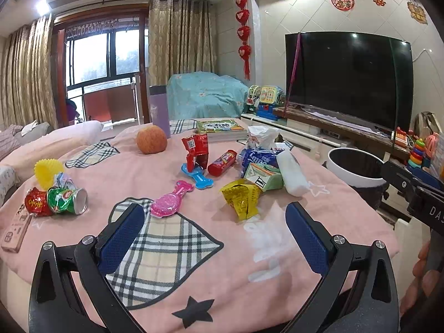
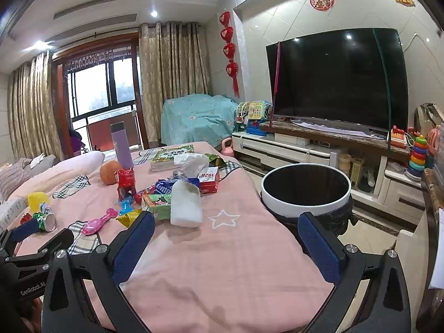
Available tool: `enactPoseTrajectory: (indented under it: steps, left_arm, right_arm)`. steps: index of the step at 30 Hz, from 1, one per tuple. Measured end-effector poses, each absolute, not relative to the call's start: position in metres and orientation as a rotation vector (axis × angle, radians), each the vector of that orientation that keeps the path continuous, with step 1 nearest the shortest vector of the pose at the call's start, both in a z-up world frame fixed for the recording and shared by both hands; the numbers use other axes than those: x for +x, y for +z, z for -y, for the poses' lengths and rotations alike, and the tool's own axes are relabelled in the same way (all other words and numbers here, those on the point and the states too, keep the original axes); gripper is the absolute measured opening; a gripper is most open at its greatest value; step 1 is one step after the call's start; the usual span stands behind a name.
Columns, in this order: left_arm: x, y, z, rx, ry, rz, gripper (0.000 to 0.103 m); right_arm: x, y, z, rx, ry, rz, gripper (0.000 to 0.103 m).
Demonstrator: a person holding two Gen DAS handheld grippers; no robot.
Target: Collect trash
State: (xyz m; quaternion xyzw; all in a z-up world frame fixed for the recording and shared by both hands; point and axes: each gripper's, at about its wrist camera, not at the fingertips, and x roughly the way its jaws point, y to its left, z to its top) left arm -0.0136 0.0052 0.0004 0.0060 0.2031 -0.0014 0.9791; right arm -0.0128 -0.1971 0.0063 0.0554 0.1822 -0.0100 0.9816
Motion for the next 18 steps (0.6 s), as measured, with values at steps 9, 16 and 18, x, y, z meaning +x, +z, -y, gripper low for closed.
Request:
enactPoseTrajectory:
  steps: [9,16,18]
  left_arm:
    - [-0.0152,0.0004,-0.0052,0.01,-0.004,-0.409,0.103]
    - [-0.0153,-0.0005,-0.0068,0.003,-0.003,-0.411,0.103]
    - [-0.0146,-0.0008,-0.0067,0.003,-0.003,-0.412,0.103]
  right_arm:
    - [-0.011,0.0048,0.1991,0.121,-0.013,-0.372,0.103]
    - [-0.011,0.0035,0.1967,0.114,-0.005,-0.374,0.103]
    - [-0.0109,0.0037,0.1963,0.113,-0.003,-0.373,0.103]
